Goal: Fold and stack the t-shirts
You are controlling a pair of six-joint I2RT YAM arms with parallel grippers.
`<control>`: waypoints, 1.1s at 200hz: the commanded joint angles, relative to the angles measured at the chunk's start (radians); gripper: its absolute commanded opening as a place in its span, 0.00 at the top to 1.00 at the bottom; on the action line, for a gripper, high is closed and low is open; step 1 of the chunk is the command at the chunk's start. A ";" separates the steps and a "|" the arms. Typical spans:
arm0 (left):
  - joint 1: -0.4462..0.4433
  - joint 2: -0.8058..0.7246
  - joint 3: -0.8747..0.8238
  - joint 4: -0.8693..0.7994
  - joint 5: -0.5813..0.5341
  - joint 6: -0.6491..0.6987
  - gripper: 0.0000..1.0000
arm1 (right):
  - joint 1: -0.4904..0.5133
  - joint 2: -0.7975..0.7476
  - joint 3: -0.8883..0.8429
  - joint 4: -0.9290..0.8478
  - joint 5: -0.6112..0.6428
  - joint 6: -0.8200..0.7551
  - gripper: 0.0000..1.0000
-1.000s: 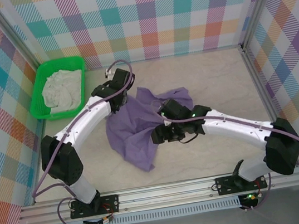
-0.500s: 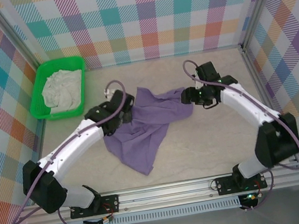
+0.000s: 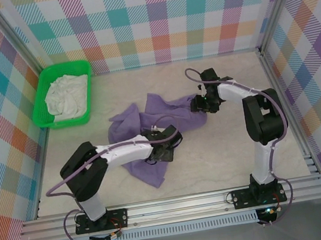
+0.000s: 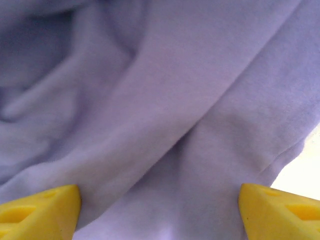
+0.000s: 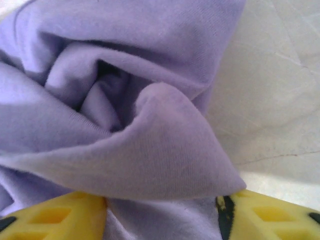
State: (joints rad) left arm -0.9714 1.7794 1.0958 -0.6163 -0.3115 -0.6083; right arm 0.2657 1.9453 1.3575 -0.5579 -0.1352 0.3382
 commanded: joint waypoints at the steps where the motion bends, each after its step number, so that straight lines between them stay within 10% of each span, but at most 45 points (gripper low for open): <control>1: -0.013 0.062 -0.010 0.090 0.054 -0.043 0.20 | 0.001 0.008 -0.015 0.033 -0.002 0.030 0.55; 29: -0.013 0.136 -0.017 0.116 0.055 -0.046 0.55 | 0.001 0.008 -0.008 0.017 -0.016 0.045 1.00; 58: -0.013 0.127 -0.033 0.057 -0.021 -0.047 1.00 | 0.001 -0.077 -0.010 -0.032 -0.011 0.045 1.00; 147: -0.013 -0.082 -0.073 -0.154 -0.251 0.066 1.00 | 0.001 -0.572 0.042 -0.247 0.097 0.086 1.00; 220: -0.012 -0.269 -0.172 -0.187 -0.331 0.068 1.00 | -0.005 -0.265 0.420 -0.314 0.208 0.007 1.00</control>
State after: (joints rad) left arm -0.9813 1.5730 0.9360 -0.7437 -0.5636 -0.5549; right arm 0.2676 1.5124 1.5990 -0.8604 0.0170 0.3943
